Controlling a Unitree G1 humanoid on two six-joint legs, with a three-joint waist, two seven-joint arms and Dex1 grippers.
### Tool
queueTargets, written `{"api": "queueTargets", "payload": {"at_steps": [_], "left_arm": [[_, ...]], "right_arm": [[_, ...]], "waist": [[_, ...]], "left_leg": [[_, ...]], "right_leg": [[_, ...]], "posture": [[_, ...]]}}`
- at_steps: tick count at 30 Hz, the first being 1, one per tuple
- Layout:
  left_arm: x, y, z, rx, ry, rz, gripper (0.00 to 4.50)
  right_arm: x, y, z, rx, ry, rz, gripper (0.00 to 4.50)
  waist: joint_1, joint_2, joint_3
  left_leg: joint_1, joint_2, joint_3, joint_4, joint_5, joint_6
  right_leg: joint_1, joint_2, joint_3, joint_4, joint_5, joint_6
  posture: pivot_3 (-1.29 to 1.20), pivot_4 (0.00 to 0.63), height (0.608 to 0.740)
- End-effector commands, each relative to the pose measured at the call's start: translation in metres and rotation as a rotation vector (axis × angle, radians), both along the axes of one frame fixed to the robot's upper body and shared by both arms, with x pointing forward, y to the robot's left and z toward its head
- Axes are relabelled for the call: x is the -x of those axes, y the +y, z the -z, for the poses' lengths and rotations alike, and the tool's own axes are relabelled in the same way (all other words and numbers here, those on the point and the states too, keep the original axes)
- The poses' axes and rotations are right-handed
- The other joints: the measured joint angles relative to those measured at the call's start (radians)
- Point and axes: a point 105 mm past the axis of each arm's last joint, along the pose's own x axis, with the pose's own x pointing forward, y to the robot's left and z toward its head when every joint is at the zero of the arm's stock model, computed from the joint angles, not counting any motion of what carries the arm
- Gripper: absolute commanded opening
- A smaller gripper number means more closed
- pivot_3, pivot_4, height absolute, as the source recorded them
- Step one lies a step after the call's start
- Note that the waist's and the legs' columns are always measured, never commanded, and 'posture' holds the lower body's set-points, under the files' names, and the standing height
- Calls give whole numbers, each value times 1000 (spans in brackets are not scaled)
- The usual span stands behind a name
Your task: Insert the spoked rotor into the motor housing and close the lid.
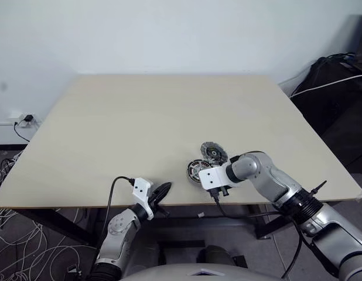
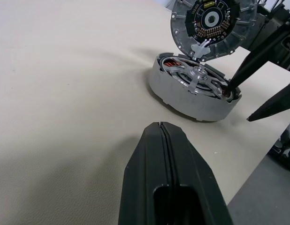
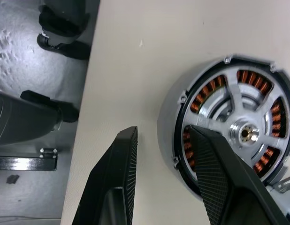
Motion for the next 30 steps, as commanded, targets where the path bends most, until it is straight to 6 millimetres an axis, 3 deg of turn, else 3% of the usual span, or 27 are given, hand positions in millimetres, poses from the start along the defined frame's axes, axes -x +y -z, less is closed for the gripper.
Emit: {"api": "queueTargets", "payload": {"at_steps": [1, 5, 11, 19, 24, 30], "left_arm": [[-6, -1, -14, 28, -51, -17, 0], [-7, -1, -14, 29, -52, -21, 0], [-7, -1, -14, 31, -51, -26, 0], [-7, -1, -13, 35, -46, -22, 0], [-7, -2, -13, 38, -46, -24, 0], [-7, -4, -15, 47, -45, -19, 0]], "right_arm": [[-11, 0, -10, -8, -37, 21, 1902], [-13, -2, -8, -4, -28, 37, 1726], [-13, -3, -8, 2, -22, 40, 118], [-14, 8, -17, -97, -49, 95, 107], [-6, 26, -36, -288, 83, 329, 107], [10, 32, -35, -331, 228, 509, 107]], "waist": [[0, 0, 0], [-2, 0, 0], [0, 0, -1], [1, 1, -1], [-3, 1, -1], [6, 1, -1]], "left_leg": [[0, 0, 0, 0, 0, 0], [0, 0, 0, 0, 0, 0], [0, 0, 0, 1, 0, 0], [0, 0, 0, 1, 0, 0], [-1, 1, 0, 0, 0, -1], [-2, 0, 0, 0, 0, -1]], "right_leg": [[0, 0, 0, 0, 0, 0], [0, 0, 0, 0, 1, -1], [0, 1, 0, 1, 1, -1], [0, 1, 0, 1, 1, -1], [-1, 1, 1, 1, 1, -2], [-2, -2, 1, 0, 1, -2]], "posture": [[0, 0, 740], [0, 0, 740], [0, 0, 740], [0, 0, 740], [0, 0, 740], [0, 0, 740]]}}
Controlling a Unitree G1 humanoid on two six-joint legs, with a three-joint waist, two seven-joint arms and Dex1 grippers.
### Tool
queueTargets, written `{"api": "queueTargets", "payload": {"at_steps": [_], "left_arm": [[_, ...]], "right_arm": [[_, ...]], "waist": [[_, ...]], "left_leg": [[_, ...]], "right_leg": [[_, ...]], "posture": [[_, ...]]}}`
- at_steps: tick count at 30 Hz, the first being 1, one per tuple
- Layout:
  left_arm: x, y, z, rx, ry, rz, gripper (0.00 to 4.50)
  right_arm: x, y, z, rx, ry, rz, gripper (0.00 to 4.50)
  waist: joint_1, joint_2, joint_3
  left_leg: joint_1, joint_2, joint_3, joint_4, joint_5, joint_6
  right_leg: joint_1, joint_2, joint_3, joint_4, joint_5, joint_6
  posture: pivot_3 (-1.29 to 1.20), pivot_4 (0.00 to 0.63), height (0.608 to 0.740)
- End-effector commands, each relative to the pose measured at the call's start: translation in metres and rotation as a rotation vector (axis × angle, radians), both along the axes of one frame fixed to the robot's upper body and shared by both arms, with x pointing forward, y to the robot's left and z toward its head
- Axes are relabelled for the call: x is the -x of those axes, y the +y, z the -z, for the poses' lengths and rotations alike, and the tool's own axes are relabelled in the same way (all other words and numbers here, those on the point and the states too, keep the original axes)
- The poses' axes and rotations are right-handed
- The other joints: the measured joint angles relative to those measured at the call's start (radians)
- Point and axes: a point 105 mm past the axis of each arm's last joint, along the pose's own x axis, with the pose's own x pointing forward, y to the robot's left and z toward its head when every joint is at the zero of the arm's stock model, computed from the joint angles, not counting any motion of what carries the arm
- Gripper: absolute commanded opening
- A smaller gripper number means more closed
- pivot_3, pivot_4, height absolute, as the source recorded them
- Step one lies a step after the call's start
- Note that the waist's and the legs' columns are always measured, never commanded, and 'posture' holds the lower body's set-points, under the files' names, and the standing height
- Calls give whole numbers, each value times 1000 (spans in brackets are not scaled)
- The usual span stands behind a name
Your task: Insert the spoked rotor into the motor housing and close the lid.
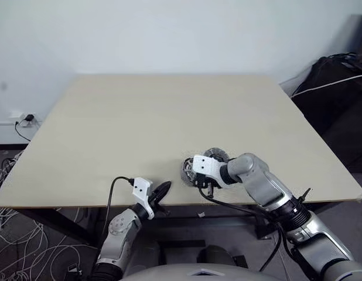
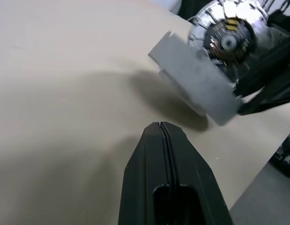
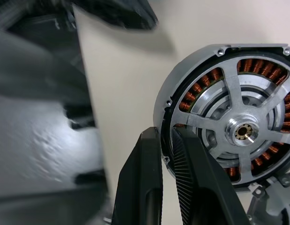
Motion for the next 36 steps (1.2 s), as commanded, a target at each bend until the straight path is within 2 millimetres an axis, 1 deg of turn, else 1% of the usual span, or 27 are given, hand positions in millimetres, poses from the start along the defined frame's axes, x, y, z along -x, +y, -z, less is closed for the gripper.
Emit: {"api": "queueTargets", "payload": {"at_steps": [1, 6, 11, 13, 17, 19, 21, 22, 26, 27, 30, 32, 34, 36], "left_arm": [[-6, -4, -14, 25, -50, 7, 0], [-5, -4, -14, 25, -49, 10, 0], [-5, -3, -14, 21, -49, 7, 0], [-6, -3, -13, 20, -48, 6, 0], [-6, -2, -12, 19, -46, 5, 0], [-5, -3, -13, 20, -47, 7, 0], [-5, -3, -14, 20, -48, 8, 0], [-5, -4, -14, 20, -48, 9, 0], [-5, -3, -15, 20, -48, 8, 0], [-5, -3, -15, 20, -48, 7, 0], [-5, -3, -16, 21, -48, 7, 0], [-4, -4, -17, 22, -47, 8, 0], [-4, -4, -17, 23, -45, 8, 0], [-4, -4, -18, 24, -44, 11, 0]], "right_arm": [[-3, 1, -16, -52, -4, 96, 107], [-2, 3, -10, -51, 33, 165, 107], [-17, 4, -8, -75, 20, 263, 107], [-19, 5, -6, -63, 12, 255, 107], [-17, 14, -6, -80, 14, 221, 107], [-17, 19, -8, -102, 13, 215, 840], [-17, 26, -11, -130, 14, 203, 1381], [-17, 29, -13, -145, 12, 201, 1722], [-9, 43, -25, -213, 32, 145, 3001], [-4, 48, -31, -248, 53, 122, 3309], [10, 59, -42, -320, 100, 61, 3309], [21, 69, -53, -398, 138, 24, 3309], [28, 75, -63, -458, 156, -2, 3309], [34, 87, -85, -588, 121, -64, 3309]], "waist": [[0, 0, 0], [0, 0, 0], [-3, 0, 0], [-3, 0, 0], [-5, 0, 0], [-7, 0, 0], [-10, 0, 0], [-11, 0, 0], [-12, 0, 0], [-13, 0, 0], [-15, 0, 0], [-15, 0, 0], [-15, 0, 0], [-15, 0, 0]], "left_leg": [[0, 0, 0, 0, 0, 0], [0, -1, 0, 0, 0, 0], [0, 0, 0, 0, 0, 0], [0, 0, 0, 0, 0, 0], [0, -1, 0, 0, 0, 0], [0, 0, 0, 0, 0, 0], [0, 0, 0, 0, 0, 0], [0, 0, 0, 0, 0, 0], [0, 0, 0, 0, 0, 0], [0, 0, 0, 0, 0, 0], [0, 0, 0, 0, 0, 0], [0, 0, 0, -1, 0, 0], [0, 0, 0, -1, 0, 0], [0, 0, 0, -1, 0, 0]], "right_leg": [[0, 0, 0, 0, 0, 0], [0, 0, -1, 0, 0, 0], [0, 0, -2, 0, 0, 0], [0, 0, -2, 0, 0, 0], [0, 0, -2, 0, 0, 0], [0, 1, -2, 0, 0, 0], [0, 1, -2, 0, 0, 0], [0, 1, -2, 0, 0, 0], [0, 1, -2, 0, 0, 0], [0, 1, -1, 0, 0, 0], [0, 1, -1, 0, 0, 0], [0, 1, -2, 0, 0, 0], [0, 1, -2, 0, 0, 0], [0, 1, -2, 0, 0, 0]], "posture": [[0, 0, 740], [0, 0, 740], [0, 0, 740], [0, 0, 740], [0, 0, 740], [0, 0, 740], [0, 0, 740], [0, 0, 740], [0, 0, 740], [0, 0, 740], [0, 0, 740], [0, 0, 740], [0, 0, 740], [0, 0, 740]]}}
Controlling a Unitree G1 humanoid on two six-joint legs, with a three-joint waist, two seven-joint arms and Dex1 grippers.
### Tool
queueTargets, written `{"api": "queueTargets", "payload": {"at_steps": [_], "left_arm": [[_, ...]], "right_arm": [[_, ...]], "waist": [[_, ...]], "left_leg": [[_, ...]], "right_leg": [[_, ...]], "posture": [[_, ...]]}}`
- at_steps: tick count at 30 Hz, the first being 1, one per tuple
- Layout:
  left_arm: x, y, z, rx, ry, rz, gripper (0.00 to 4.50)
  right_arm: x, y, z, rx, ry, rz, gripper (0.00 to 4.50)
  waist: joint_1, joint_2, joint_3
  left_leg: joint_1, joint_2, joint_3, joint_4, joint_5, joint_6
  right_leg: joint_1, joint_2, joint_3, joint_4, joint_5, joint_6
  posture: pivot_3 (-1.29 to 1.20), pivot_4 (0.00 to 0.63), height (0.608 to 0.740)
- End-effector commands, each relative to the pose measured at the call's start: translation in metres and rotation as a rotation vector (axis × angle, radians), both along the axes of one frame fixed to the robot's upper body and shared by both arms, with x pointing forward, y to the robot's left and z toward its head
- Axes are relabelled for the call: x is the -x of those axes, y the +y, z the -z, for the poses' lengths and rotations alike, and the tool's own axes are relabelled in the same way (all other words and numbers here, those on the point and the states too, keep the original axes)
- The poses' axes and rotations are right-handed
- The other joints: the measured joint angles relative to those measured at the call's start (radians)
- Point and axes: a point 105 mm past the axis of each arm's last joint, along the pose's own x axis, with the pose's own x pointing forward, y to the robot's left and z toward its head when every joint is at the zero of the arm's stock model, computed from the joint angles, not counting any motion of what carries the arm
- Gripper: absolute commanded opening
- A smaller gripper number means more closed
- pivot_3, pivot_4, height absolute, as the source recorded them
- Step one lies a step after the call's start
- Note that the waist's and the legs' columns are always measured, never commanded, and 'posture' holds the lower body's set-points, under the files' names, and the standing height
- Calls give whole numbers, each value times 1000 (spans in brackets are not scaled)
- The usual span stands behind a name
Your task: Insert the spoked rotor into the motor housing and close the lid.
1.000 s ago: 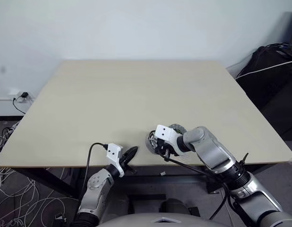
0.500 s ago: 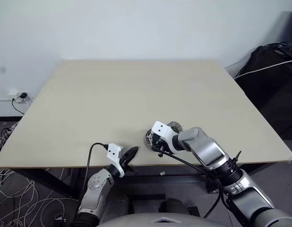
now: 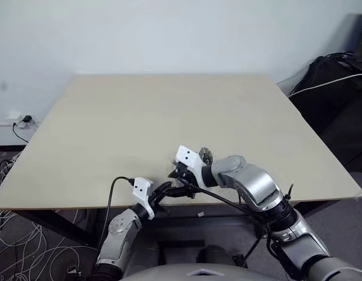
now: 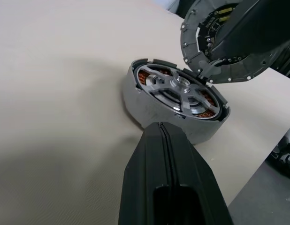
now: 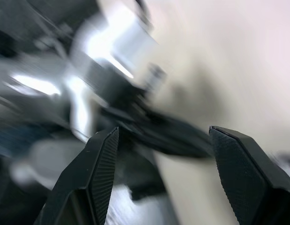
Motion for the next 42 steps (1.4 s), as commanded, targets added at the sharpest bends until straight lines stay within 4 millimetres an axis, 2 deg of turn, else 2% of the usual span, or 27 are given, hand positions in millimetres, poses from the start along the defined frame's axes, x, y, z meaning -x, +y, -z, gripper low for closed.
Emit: {"api": "queueTargets", "payload": {"at_steps": [1, 2, 4, 7, 8, 11, 15, 19, 22, 26, 29, 33, 42], "left_arm": [[-5, -3, -15, 22, -47, 7, 0], [-5, -3, -15, 22, -47, 8, 0], [-5, -3, -15, 21, -45, 10, 0], [-5, -4, -15, 20, -44, 12, 0], [-5, -4, -14, 20, -44, 12, 0], [-4, -2, -13, 17, -41, 11, 0], [-4, -2, -12, 16, -38, 14, 0], [-3, -3, -11, 20, -32, 21, 0], [-3, -4, -11, 20, -30, 25, 0], [-3, -3, -10, 18, -29, 25, 0], [-3, -3, -9, 16, -27, 28, 0], [-3, -3, -9, 13, -26, 36, 0], [-3, -3, -12, 5, -31, 43, 0]], "right_arm": [[5, 15, -47, -233, -110, -42, 3309], [4, 18, -55, -275, -132, -34, 3309], [-17, 19, -77, -367, -234, 78, 3309], [-49, 10, -94, -394, -367, 273, 2727], [-55, 7, -96, -389, -397, 309, 2396], [-82, -23, -106, -285, -625, 476, 1392], [-101, -63, -104, -98, -827, 597, 89], [-113, -116, -79, 311, -1031, 588, 38], [-106, -138, -56, 452, -999, 505, 38], [-81, -155, -20, 570, -868, 355, 38], [-71, -159, -5, 569, -801, 362, 38], [-74, -162, 5, 541, -792, 526, 38], [-64, -136, 36, 433, -673, 780, 38]], "waist": [[-1, 0, 0], [-1, 0, 0], [-2, 0, 0], [-3, 0, 0], [-3, 0, 0], [-2, 0, 0], [-5, 0, 0], [-3, 0, 0], [-4, 0, 0], [-4, 0, 1], [-5, -1, 1], [-4, -2, 2], [2, -2, 2]], "left_leg": [[0, 0, 0, 0, 0, 0], [0, 0, 0, 0, 0, 0], [0, 0, 0, 0, 0, 0], [0, 0, 0, 0, 0, 0], [0, 0, 0, 0, 0, 0], [0, -1, 0, 0, 0, 0], [0, -2, 2, -1, 0, 0], [0, -1, 2, -2, 0, 0], [0, -1, 2, -1, 0, 0], [1, 0, 2, -1, 0, 0], [1, 0, 2, -1, 0, 0], [2, 1, 2, 1, 0, 0], [1, 0, 2, 0, 0, 0]], "right_leg": [[0, 0, 0, 0, 0, 0], [0, 0, 0, 0, 0, 0], [0, 0, 0, 0, 0, 0], [0, 1, 0, 0, 1, 1], [0, 1, 0, 0, 1, 1], [0, 1, 0, 0, 1, 1], [-1, 0, 2, -1, 1, 1], [-1, 1, 1, -1, 0, 0], [0, 1, 1, -1, 0, 0], [0, 2, 1, -1, -1, 0], [1, 2, 0, -1, -1, 0], [2, 3, 0, 0, -1, 1], [2, 2, 1, -1, 0, 1]], "posture": [[0, 0, 740], [0, 0, 740], [0, 0, 740], [0, 0, 740], [0, 0, 740], [0, 0, 740], [0, 0, 740], [0, 0, 740], [0, 0, 740], [0, 0, 740], [0, 0, 740], [0, 0, 740], [0, 0, 740]]}}
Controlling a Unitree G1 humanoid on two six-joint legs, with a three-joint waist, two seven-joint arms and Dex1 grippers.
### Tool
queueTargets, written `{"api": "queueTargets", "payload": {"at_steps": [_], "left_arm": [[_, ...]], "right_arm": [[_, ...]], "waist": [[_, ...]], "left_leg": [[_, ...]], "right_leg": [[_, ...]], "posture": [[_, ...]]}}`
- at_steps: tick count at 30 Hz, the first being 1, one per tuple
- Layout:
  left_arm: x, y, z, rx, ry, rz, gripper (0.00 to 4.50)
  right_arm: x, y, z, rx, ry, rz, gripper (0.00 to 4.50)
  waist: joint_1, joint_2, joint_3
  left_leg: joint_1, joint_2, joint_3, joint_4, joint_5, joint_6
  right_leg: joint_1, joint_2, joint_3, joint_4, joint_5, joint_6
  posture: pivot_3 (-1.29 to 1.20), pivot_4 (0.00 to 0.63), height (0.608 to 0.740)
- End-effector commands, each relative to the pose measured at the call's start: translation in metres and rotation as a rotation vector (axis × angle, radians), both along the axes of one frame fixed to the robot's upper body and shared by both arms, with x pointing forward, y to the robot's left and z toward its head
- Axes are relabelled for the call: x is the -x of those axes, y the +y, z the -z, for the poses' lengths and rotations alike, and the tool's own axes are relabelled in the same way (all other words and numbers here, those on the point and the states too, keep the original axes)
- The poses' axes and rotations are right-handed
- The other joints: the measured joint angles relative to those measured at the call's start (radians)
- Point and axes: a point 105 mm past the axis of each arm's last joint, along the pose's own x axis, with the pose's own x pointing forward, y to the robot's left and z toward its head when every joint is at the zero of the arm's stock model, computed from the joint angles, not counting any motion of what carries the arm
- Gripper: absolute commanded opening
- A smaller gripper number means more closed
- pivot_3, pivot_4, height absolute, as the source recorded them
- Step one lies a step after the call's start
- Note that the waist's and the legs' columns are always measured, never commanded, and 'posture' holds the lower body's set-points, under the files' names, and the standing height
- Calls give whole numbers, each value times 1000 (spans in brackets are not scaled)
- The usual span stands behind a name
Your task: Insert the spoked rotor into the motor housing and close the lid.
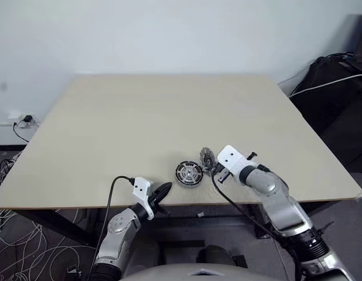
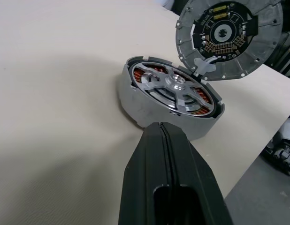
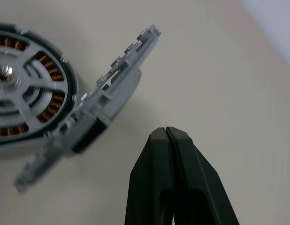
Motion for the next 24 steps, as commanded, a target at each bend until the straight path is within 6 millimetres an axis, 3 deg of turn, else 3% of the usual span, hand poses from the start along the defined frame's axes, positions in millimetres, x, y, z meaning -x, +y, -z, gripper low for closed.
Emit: {"api": "queueTargets", "payload": {"at_steps": [1, 9, 24], "left_arm": [[-5, -3, -15, 11, -52, 12, 0], [-3, -4, -19, 10, -53, 17, 0], [-1, -6, -32, 14, -50, 6, 0]], "right_arm": [[-2, 3, -7, -31, -46, 70, 38], [6, 30, -2, -102, -3, 46, 38], [-3, 74, 18, -78, 68, -44, 38]], "waist": [[-1, 0, 0], [-6, 0, 0], [-18, 1, 0]], "left_leg": [[0, 0, 0, 0, 0, 0], [0, 0, 0, 0, 0, 0], [1, 1, 0, 0, 0, 0]], "right_leg": [[0, 0, 0, 0, 0, 0], [0, 0, 0, 0, 0, 0], [0, 1, 0, 1, 0, 0]], "posture": [[0, 0, 740], [0, 0, 740], [0, 0, 740]]}}
